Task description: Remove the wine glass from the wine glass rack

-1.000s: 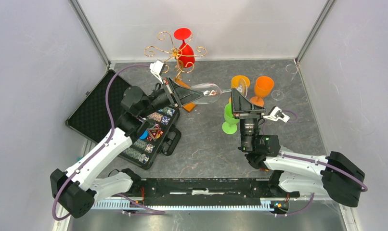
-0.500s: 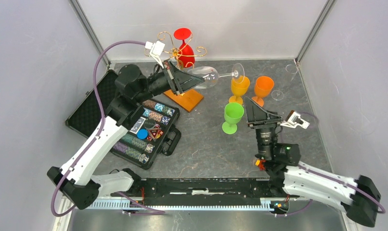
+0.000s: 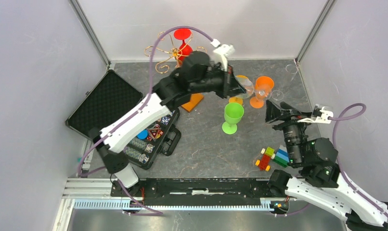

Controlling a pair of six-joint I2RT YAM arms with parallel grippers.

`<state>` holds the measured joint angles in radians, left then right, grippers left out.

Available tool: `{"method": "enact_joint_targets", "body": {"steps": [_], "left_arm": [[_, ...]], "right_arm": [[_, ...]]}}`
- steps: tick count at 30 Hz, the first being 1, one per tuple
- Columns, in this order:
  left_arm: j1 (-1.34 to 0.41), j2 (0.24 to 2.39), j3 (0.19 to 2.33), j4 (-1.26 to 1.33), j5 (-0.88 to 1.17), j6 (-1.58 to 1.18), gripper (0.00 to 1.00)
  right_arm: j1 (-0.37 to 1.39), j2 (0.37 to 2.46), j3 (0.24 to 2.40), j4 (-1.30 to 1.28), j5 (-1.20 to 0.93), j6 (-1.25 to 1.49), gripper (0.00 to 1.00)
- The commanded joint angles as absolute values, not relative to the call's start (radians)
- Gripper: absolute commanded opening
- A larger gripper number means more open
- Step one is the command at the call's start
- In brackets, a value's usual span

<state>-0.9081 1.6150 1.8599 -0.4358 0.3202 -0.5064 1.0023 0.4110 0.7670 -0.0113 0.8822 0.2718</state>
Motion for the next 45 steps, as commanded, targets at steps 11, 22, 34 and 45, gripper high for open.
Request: {"method": "enact_joint_targets", "body": {"steps": [11, 22, 34, 45], "left_arm": [[-1.087, 2.072, 2.364, -0.838, 0.071, -0.253, 0.02], [-1.16, 2.229, 2.408, -0.839, 0.043, -0.134, 0.02], [-1.217, 2.326, 2.46, -0.924, -0.023, 0.079, 0.02], [-1.217, 2.354, 2.488, -1.007, 0.045, 0.183, 0.02]], "right_arm": [[1.004, 0.239, 0.952, -0.525, 1.224, 0.224, 0.6], [1.005, 0.131, 0.872, -0.543, 1.219, 0.272, 0.6], [1.004, 0.072, 0.841, -0.567, 1.217, 0.317, 0.6], [1.005, 0.068, 0.811, -0.6, 1.209, 0.378, 0.6]]}}
